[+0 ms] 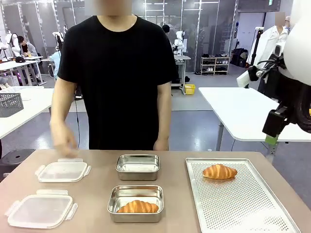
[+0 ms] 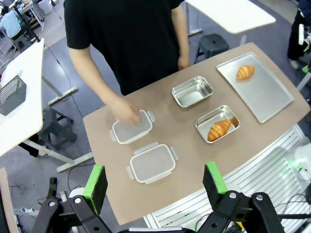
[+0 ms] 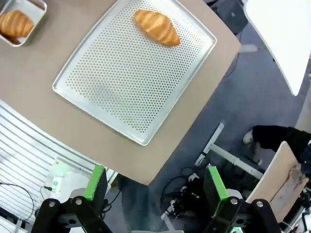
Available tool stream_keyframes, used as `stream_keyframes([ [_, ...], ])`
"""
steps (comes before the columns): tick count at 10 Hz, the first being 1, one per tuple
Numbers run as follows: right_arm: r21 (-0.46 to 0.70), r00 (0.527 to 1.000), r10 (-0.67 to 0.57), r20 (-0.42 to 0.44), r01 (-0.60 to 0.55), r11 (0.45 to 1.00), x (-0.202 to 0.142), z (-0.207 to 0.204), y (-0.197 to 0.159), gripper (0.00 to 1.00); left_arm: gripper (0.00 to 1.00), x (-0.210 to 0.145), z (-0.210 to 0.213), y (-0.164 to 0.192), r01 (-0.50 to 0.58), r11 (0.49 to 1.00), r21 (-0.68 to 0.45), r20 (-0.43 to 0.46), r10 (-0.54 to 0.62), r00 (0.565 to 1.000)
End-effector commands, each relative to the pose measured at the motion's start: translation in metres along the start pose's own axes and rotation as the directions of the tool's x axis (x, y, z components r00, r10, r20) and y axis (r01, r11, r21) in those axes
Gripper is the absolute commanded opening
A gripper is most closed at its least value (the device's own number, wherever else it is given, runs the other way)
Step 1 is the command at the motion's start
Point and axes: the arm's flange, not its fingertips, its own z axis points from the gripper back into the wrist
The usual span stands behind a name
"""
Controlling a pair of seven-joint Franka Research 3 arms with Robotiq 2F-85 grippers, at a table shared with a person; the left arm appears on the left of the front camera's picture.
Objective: Place the bread into the airtight container.
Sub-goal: Pick up a Butter Roll and place it into an empty Airtight Container.
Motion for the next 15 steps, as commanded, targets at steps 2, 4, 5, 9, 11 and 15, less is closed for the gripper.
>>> stream_keyframes([
  [2,0.017,0.994,-0.109,0.022,0.109,0.994,0.004,-0.010,-0.001,1.00,1.00,-0.001,0.006,-0.003,0.004,1.000,0.003,0.010,-0.004,1.000],
  [4,-0.001,0.999,-0.034,-0.002,0.034,0.999,-0.001,0.000,-0.001,1.00,1.00,-0.001,0.006,-0.003,0.004,1.000,0.003,0.010,-0.004,1.000],
  [5,-0.001,0.999,-0.034,-0.002,0.034,0.999,-0.001,0.000,-0.001,1.00,1.00,-0.001,0.006,-0.003,0.004,1.000,0.003,0.010,-0.004,1.000],
  [9,-0.004,0.997,-0.078,0.024,0.078,0.997,0.013,-0.014,-0.008,1.00,1.00,-0.001,0.006,-0.003,0.004,1.000,0.003,0.010,-0.004,1.000],
  [11,-0.020,0.996,-0.026,0.080,0.028,0.999,0.035,-0.035,-0.029,1.00,1.00,-0.001,0.006,-0.003,0.004,1.000,0.003,0.010,-0.004,1.000],
  [15,0.057,0.986,0.110,0.129,-0.118,0.991,0.089,-0.097,-0.083,1.00,1.00,-0.001,0.006,-0.003,0.004,1.000,0.003,0.010,-0.004,1.000],
])
